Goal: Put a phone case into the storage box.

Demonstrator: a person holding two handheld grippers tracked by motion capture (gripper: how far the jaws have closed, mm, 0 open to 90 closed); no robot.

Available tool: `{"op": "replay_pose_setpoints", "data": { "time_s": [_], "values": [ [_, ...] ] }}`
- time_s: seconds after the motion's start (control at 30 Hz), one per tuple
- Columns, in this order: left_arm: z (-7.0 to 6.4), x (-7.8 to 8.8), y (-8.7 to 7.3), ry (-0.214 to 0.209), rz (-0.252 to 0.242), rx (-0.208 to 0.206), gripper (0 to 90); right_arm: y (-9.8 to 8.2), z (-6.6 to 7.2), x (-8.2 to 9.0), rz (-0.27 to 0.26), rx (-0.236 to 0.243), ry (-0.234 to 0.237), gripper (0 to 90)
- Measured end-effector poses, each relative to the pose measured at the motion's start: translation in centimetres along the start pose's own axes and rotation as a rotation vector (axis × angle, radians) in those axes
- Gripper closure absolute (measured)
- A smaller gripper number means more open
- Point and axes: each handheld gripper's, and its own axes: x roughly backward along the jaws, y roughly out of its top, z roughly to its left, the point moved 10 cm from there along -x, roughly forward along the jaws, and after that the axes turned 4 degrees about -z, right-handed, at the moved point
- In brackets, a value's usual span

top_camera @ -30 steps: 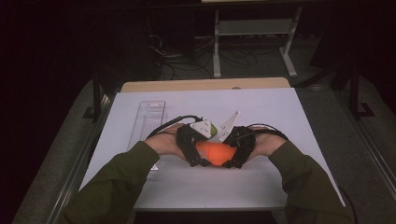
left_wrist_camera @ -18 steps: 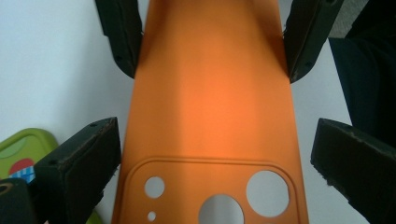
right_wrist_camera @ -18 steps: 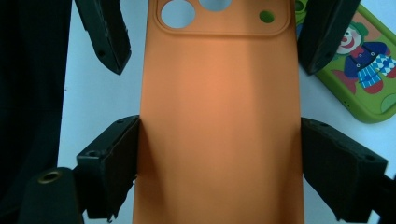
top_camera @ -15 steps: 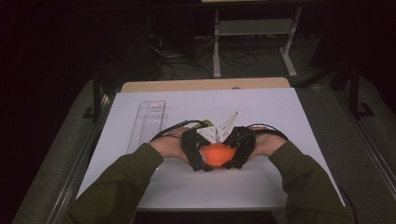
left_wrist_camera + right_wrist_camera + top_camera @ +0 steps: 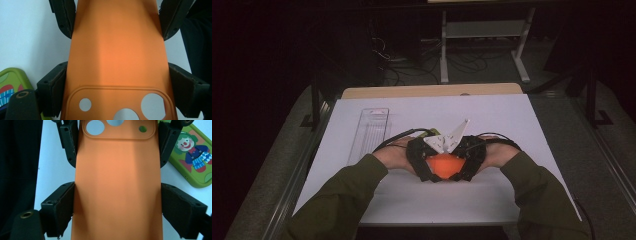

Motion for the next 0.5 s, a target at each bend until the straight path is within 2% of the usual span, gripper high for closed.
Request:
{"op": "replay_pose_setpoints", "data": {
  "time_s": [0.5],
  "values": [
    [-0.29, -0.1, -0.01, -0.01, 0.005, 0.028, 15.8, -0.08, 0.21, -0.16, 0.002, -0.01, 0.023, 14.4]
  ]
}}
